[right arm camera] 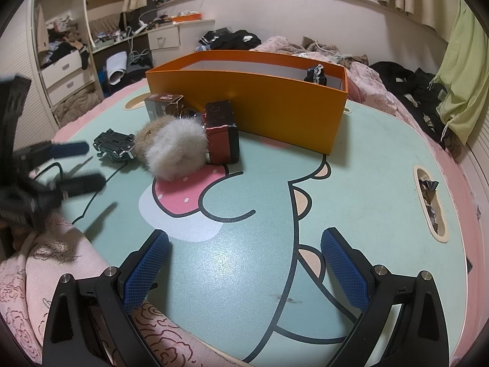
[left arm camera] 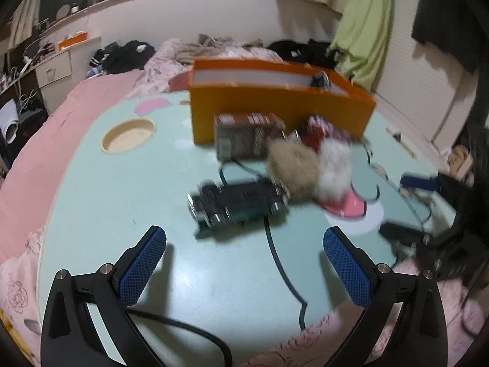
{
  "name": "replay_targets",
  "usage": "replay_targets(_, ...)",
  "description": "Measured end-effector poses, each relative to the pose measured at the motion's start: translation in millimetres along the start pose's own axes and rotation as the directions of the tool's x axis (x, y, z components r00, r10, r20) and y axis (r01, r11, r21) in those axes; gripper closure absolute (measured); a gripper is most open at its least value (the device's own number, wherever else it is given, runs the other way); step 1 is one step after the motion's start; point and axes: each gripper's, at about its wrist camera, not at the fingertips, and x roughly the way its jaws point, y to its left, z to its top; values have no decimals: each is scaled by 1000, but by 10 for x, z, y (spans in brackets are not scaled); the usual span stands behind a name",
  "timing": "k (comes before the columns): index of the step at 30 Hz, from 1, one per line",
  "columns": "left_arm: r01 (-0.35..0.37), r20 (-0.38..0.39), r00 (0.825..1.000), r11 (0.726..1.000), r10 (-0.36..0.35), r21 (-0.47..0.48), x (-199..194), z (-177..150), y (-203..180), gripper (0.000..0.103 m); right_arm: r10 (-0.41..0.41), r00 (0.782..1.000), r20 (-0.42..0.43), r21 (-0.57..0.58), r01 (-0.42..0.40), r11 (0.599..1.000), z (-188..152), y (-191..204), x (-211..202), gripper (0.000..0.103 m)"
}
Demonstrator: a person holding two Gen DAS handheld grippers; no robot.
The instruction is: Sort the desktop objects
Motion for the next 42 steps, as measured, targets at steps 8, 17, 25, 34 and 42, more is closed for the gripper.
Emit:
replay_targets(8, -9, -57, 998, 997, 14, 75, 283, 233, -83, 2, 0, 1000, 0, 0, 0, 1000, -1, -3, 1, 3)
replay_targets(17, 34, -26, 999, 999, -34, 13, 198, 113, 22, 33, 0, 1000, 4, 5, -1, 1000, -2, -5, -3, 3)
replay_targets(25, -13, 16, 1000, 999, 12, 48, 45, -140, -84, 33, 88, 992, 87, 88, -95, 992, 245, -39, -116, 28)
replay_targets(34, -19, 15, 1000, 998, 18, 52, 48, -121, -87, 34, 134, 987, 89, 122, -144, 982, 990, 27, 237, 51)
replay_targets(42, -20, 13, 1000, 998, 19, 53, 56, -125, -87, 34, 140, 990, -1, 141, -139, 980, 933, -16, 542, 64)
